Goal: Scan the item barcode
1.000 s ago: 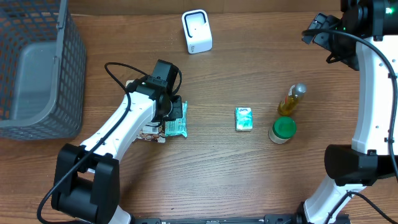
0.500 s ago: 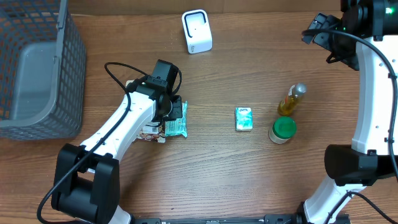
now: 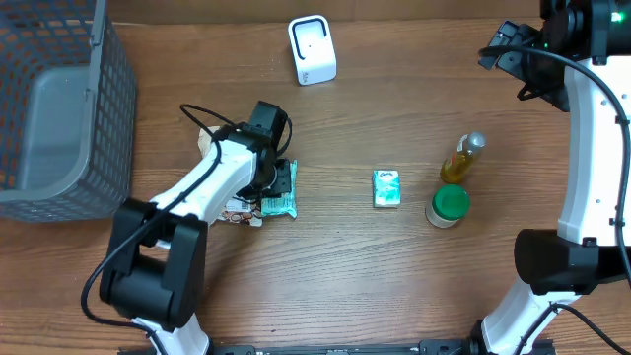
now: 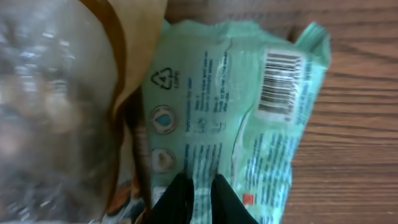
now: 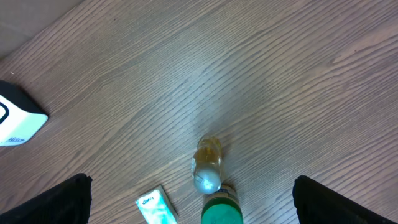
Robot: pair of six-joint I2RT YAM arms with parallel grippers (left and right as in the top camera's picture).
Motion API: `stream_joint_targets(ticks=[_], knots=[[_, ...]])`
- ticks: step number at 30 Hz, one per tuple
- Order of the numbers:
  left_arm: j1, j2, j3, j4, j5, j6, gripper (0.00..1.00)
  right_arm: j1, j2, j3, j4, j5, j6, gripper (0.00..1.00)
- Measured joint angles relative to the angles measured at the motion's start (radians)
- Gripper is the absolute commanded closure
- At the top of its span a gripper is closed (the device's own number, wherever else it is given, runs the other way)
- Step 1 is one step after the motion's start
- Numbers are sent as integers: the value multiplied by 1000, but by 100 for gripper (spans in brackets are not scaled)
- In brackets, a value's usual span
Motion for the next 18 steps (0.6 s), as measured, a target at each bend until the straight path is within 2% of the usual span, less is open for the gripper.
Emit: stream_joint_targets(ticks=[18], knots=[[0,10,0,4,71,0,78,0,0,0,0,0,0,0]])
